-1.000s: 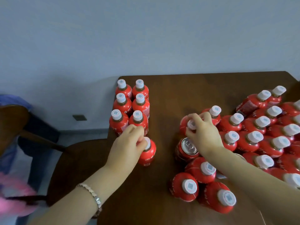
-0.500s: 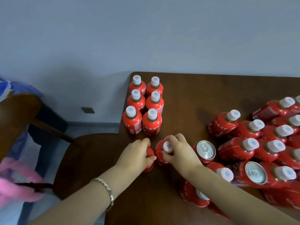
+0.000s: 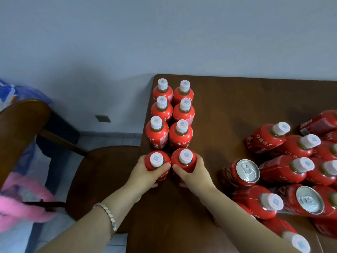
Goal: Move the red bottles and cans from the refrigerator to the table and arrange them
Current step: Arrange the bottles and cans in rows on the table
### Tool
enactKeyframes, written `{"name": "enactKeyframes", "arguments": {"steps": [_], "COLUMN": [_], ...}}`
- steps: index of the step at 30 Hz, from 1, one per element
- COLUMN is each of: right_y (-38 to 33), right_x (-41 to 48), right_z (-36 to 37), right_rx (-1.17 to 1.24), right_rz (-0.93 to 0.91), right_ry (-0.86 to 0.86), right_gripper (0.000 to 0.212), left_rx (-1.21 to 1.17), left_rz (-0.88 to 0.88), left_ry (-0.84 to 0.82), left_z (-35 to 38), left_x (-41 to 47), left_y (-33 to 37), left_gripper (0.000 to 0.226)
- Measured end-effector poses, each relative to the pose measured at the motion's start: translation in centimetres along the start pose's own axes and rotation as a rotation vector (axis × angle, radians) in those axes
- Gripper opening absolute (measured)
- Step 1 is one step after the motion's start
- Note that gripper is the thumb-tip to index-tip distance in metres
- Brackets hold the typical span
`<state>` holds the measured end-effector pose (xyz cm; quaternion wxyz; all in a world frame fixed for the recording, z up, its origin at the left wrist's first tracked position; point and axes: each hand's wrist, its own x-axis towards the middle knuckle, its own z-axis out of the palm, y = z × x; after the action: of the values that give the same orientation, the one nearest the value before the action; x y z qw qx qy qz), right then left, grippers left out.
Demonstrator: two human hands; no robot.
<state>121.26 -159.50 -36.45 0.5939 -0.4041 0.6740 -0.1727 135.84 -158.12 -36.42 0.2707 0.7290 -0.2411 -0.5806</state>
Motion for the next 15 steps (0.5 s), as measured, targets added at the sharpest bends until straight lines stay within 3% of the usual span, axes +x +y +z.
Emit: {"name": "enactKeyframes", "arguments": {"steps": [8,15], "right_y": [-0.1,0.2], "right_x": [1.1,2.1], "right_z": [1.0,0.0], "right_rx": [0.054,0.098], "right_rz": [-0.024,-0.101], "right_ry": [0.013,0.063], "right_gripper": [0.081,0.070], "left_rx": [-0.042,-0.060], "left_rz": [0.116,0.150], "left_ry": [-0.016,-0.024], "left_z": [-0.7,0.0], "left_x": [2.2,2.1], "left_y": [1.5,1.5], "left_gripper": [0.071,0.088]}}
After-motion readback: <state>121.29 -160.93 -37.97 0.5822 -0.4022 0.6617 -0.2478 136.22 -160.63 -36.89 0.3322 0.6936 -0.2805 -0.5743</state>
